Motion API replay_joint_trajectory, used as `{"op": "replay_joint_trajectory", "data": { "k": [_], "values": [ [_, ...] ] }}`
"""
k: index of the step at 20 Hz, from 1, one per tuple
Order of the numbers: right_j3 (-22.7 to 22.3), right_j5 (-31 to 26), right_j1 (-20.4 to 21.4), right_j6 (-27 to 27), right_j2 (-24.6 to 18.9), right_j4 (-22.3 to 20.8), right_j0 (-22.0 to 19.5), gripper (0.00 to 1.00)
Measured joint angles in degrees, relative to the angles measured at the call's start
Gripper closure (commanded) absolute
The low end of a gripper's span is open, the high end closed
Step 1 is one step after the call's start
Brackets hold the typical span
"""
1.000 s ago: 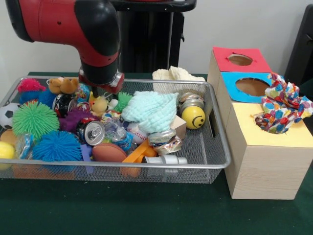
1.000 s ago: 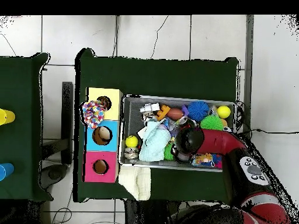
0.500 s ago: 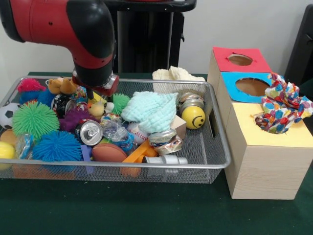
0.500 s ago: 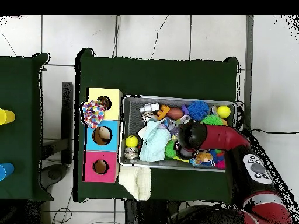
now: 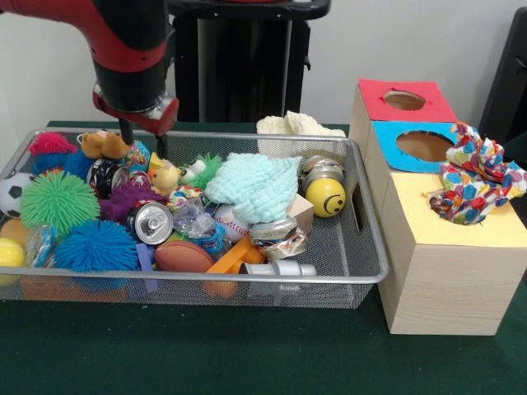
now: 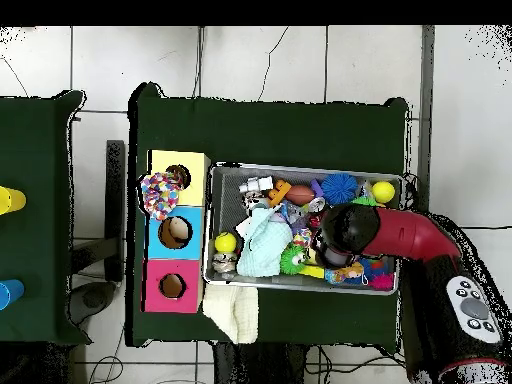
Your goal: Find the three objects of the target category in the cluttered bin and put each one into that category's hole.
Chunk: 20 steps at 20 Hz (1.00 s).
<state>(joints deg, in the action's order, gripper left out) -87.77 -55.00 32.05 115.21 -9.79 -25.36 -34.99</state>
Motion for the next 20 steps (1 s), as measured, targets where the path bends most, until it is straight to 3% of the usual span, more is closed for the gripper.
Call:
{"op": "replay_joint_trajectory", "data": {
  "k": [8,20],
  "values": [
    [-0.51,0.38,1.32,0.00,-0.20,0.52,-1.55,0.00],
    [-3.95,8.97,-3.71,0.00,-0.45,0.51,-0.38,0.00]
  ]
}}
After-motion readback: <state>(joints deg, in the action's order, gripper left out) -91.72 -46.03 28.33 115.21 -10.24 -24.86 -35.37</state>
